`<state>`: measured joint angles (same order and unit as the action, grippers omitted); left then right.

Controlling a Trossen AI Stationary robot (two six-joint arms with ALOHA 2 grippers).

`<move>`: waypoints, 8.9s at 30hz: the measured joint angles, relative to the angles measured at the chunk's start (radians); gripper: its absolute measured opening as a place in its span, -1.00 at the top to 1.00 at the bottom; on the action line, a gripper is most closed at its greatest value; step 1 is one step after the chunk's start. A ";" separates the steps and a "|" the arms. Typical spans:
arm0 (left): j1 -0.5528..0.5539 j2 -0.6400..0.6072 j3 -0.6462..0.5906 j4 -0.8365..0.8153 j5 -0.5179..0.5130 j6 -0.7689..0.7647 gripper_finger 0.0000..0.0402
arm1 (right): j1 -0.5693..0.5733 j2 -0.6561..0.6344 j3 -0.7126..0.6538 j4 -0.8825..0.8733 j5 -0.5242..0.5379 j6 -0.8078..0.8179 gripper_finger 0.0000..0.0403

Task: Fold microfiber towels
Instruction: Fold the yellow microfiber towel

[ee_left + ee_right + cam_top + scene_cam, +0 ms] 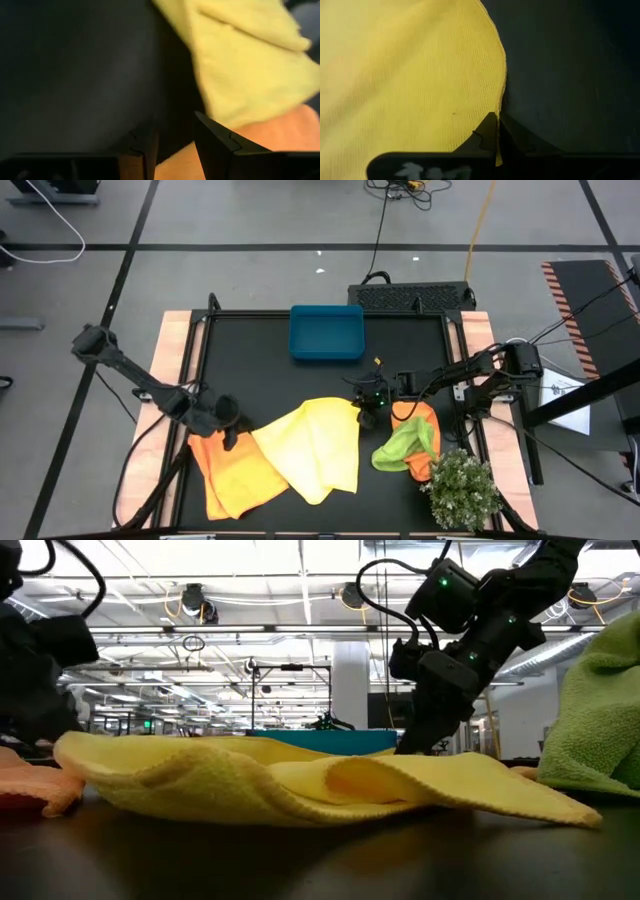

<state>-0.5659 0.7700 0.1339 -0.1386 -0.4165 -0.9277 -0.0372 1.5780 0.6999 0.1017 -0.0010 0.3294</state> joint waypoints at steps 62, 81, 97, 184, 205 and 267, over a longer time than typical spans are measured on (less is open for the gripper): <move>0.185 0.193 0.150 0.070 0.391 -0.019 0.39 | 0.000 0.000 0.000 -0.002 -0.004 0.026 1.00; 0.117 0.194 0.182 0.005 0.344 0.016 0.39 | 0.000 0.000 0.000 -0.002 -0.004 0.026 1.00; 0.113 0.277 0.182 -0.006 0.231 0.062 0.41 | 0.000 0.000 0.000 -0.001 -0.004 0.030 1.00; -0.033 0.129 1.151 -0.907 0.104 0.388 0.99 | 0.434 -0.605 0.159 -0.070 0.316 -0.033 1.00; 0.167 0.141 0.739 -0.892 -0.176 0.742 0.95 | 0.196 -0.516 0.110 -0.449 0.477 0.071 1.00; 0.240 0.168 0.284 -0.170 0.066 0.920 0.96 | 0.151 -0.512 -0.361 0.018 0.139 -0.008 0.95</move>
<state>-0.3262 0.9375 0.4175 -0.3086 -0.3508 -0.0079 0.1134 1.0664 0.3393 0.1197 0.1380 0.3209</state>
